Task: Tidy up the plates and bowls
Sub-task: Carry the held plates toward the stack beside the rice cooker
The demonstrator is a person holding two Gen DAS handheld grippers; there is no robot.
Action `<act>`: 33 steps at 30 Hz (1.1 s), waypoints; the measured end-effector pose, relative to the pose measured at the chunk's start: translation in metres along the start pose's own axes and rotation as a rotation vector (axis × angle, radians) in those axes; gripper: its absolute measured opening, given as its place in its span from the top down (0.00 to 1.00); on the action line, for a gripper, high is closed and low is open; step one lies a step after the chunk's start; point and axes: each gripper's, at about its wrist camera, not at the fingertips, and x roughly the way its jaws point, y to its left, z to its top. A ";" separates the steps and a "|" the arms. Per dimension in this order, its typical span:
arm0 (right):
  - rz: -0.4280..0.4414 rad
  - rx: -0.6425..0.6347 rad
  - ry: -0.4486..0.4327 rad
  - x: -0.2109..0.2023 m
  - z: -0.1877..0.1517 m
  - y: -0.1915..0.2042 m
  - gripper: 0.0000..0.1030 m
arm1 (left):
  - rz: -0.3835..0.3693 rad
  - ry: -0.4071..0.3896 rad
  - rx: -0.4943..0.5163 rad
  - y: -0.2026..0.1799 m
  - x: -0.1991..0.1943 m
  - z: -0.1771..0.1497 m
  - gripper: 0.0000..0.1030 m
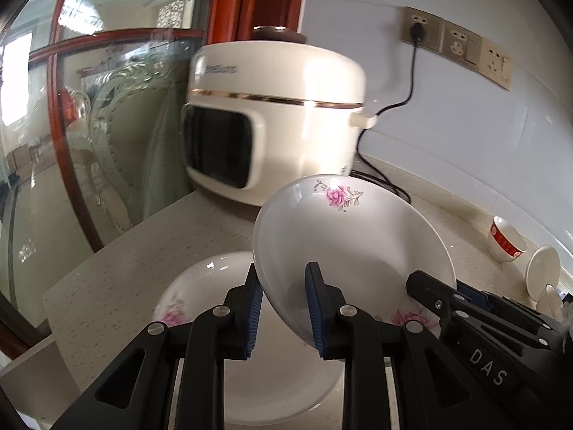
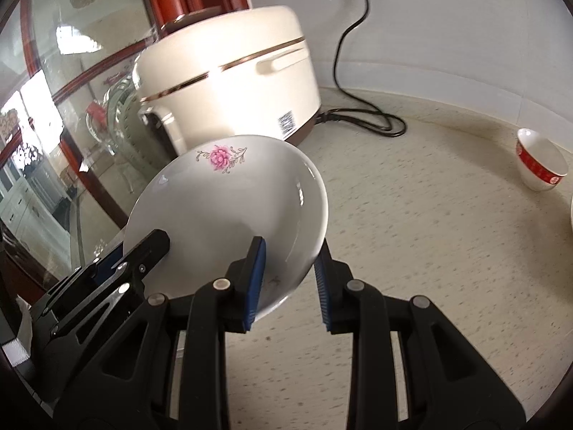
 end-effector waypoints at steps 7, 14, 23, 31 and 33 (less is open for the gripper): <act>0.021 -0.037 0.044 0.009 -0.011 0.024 0.70 | 0.016 0.021 -0.042 0.027 0.000 -0.010 0.76; 0.025 -0.070 0.073 0.009 -0.020 0.036 0.70 | 0.023 0.039 -0.065 0.040 -0.005 -0.022 0.76; 0.022 -0.104 0.114 0.014 -0.033 0.044 0.70 | 0.037 0.071 -0.092 0.047 -0.006 -0.035 0.76; 0.019 -0.129 0.130 0.018 -0.040 0.050 0.68 | 0.052 0.091 -0.097 0.052 -0.008 -0.041 0.76; 0.024 -0.128 0.131 0.018 -0.041 0.050 0.68 | 0.057 0.092 -0.098 0.052 -0.009 -0.040 0.76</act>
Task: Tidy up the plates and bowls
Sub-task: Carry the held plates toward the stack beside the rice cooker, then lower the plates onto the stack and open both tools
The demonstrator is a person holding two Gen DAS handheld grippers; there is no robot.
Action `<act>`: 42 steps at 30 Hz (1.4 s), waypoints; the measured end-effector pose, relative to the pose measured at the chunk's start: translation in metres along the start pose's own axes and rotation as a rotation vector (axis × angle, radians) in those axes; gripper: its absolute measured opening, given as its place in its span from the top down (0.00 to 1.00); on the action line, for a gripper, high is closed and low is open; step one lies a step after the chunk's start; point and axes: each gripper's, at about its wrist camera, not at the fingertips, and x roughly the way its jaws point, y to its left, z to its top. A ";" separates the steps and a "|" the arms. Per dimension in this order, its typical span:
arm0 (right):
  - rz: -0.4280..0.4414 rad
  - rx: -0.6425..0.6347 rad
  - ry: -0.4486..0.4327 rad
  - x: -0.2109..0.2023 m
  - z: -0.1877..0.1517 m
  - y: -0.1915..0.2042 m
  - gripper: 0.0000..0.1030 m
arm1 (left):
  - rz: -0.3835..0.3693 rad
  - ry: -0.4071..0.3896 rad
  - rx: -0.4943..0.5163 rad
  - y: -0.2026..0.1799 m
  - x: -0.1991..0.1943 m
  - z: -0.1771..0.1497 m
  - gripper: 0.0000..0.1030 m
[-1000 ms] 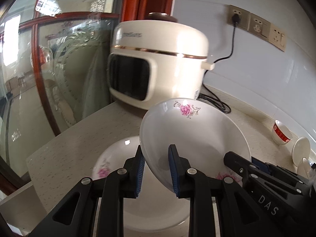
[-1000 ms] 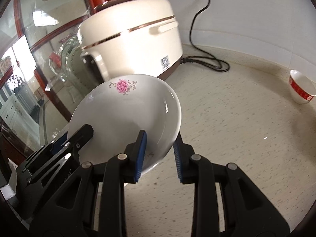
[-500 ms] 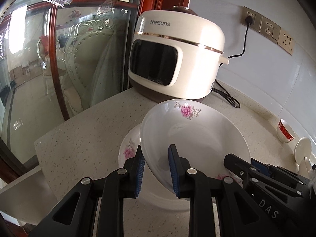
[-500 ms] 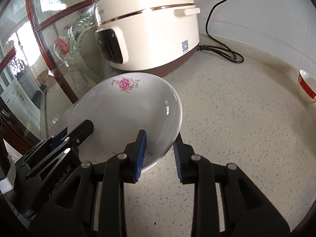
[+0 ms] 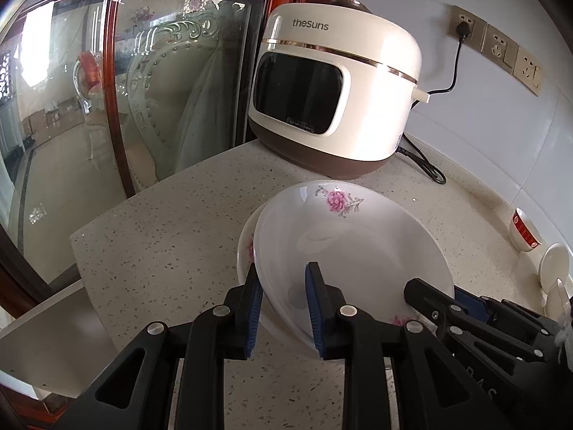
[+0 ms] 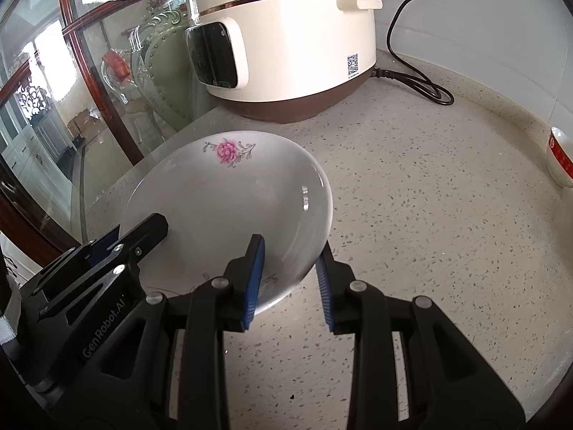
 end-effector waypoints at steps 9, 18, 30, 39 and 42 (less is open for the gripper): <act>-0.022 -0.047 -0.012 0.003 0.001 0.007 0.59 | 0.059 -0.022 0.064 -0.007 -0.002 -0.004 0.72; -0.038 -0.068 0.003 0.010 -0.004 0.012 0.54 | 0.099 -0.019 0.090 -0.004 0.003 -0.007 0.71; -0.034 0.016 -0.015 0.003 -0.003 -0.008 0.33 | 0.119 -0.036 0.107 -0.003 0.003 -0.003 0.50; -0.017 0.070 -0.076 -0.030 -0.007 -0.032 0.25 | 0.033 -0.152 0.100 -0.020 -0.021 -0.004 0.44; -0.026 0.093 -0.104 -0.047 -0.010 -0.049 0.22 | -0.027 -0.189 0.111 -0.034 -0.029 -0.003 0.43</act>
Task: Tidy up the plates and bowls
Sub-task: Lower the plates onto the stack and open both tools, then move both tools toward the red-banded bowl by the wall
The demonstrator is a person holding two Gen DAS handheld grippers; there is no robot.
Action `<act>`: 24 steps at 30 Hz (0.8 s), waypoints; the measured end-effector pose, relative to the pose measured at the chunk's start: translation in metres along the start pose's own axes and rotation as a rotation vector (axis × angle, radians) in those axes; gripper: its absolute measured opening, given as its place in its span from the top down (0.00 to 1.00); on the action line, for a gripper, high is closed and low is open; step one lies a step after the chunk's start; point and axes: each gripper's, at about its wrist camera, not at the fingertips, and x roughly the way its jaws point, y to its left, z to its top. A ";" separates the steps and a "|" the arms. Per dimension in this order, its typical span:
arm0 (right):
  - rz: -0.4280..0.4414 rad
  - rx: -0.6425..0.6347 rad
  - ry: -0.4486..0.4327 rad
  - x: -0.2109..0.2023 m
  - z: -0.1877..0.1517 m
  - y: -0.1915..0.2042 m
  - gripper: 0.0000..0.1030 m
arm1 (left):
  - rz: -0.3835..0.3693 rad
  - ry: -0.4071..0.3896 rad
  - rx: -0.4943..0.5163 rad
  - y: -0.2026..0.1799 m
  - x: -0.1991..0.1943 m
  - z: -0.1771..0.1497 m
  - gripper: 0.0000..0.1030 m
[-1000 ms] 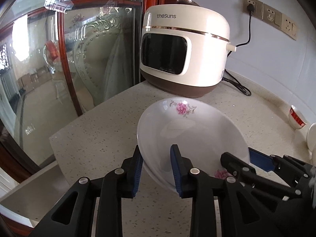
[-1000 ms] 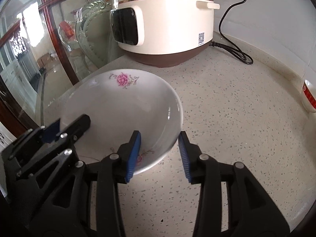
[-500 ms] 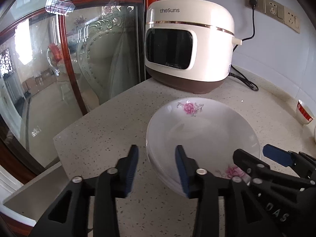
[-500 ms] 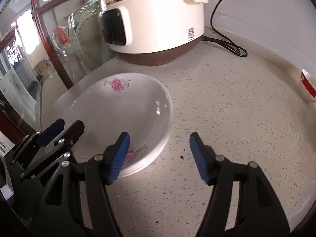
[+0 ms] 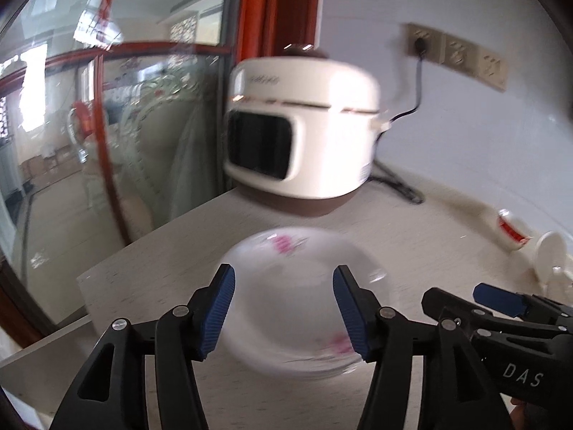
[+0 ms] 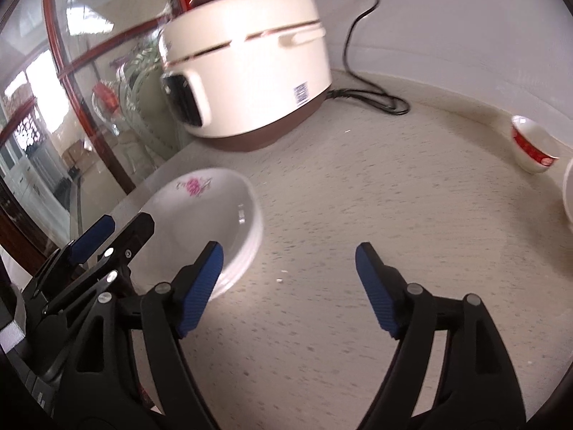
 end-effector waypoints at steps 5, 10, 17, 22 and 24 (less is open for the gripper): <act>-0.041 0.065 -0.043 -0.030 -0.001 -0.038 0.20 | -0.127 -0.030 0.054 -0.042 -0.003 0.005 0.40; -0.115 0.151 -0.088 -0.064 -0.002 -0.091 0.19 | -0.239 -0.005 0.123 -0.095 0.001 0.010 0.35; -0.224 0.297 -0.151 -0.110 -0.001 -0.173 0.16 | -0.390 0.013 0.213 -0.169 0.008 0.025 0.32; -0.307 0.430 -0.195 -0.140 -0.003 -0.238 0.15 | -0.466 0.026 0.286 -0.220 0.007 0.032 0.27; -0.334 0.478 -0.205 -0.149 -0.004 -0.261 0.15 | -0.469 0.013 0.321 -0.239 0.008 0.034 0.26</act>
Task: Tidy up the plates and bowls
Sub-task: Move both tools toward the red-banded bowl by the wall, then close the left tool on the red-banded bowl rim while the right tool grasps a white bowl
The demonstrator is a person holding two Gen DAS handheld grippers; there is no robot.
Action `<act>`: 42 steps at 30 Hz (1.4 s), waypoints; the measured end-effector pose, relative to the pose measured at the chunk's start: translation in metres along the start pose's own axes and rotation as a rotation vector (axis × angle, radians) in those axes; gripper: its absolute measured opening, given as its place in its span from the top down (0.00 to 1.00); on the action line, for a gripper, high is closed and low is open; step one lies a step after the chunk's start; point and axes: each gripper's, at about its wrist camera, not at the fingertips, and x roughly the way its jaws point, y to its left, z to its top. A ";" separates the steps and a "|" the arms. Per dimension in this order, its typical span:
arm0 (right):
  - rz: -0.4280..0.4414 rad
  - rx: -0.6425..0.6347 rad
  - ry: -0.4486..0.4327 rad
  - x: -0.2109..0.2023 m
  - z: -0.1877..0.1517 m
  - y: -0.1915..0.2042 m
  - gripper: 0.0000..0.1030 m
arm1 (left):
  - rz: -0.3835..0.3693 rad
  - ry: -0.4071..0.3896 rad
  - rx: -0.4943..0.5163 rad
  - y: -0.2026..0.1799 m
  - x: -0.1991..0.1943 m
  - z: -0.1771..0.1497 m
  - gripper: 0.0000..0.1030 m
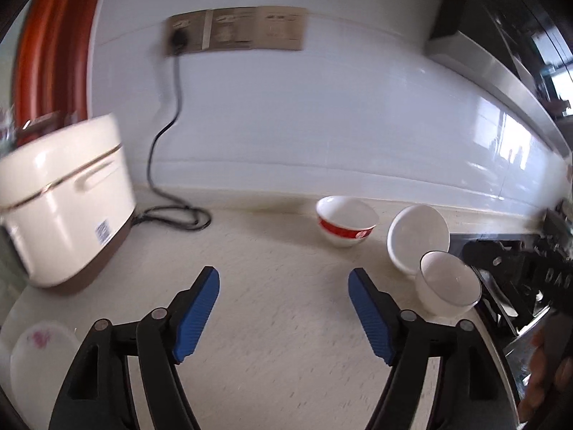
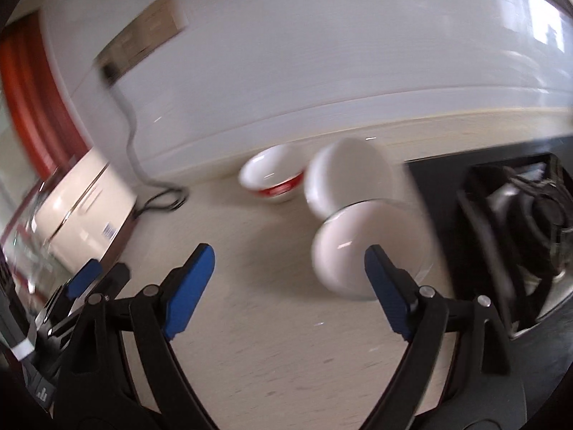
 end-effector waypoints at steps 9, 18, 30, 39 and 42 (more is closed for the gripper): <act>-0.094 0.006 0.001 0.008 0.061 -0.043 0.15 | -0.090 0.118 -0.050 -0.024 0.072 0.035 0.26; -0.126 -0.230 0.155 0.086 0.132 0.016 0.15 | -0.094 0.217 -0.196 -0.014 0.140 0.068 0.26; -0.249 -0.393 0.338 0.187 0.140 0.058 0.27 | -0.146 0.375 -0.354 0.001 0.205 0.063 0.38; -0.277 -0.461 0.424 0.215 0.135 0.066 0.52 | -0.185 0.457 -0.405 0.004 0.229 0.048 0.40; -0.274 -0.461 0.436 0.218 0.135 0.065 0.56 | -0.206 0.468 -0.423 0.002 0.230 0.046 0.43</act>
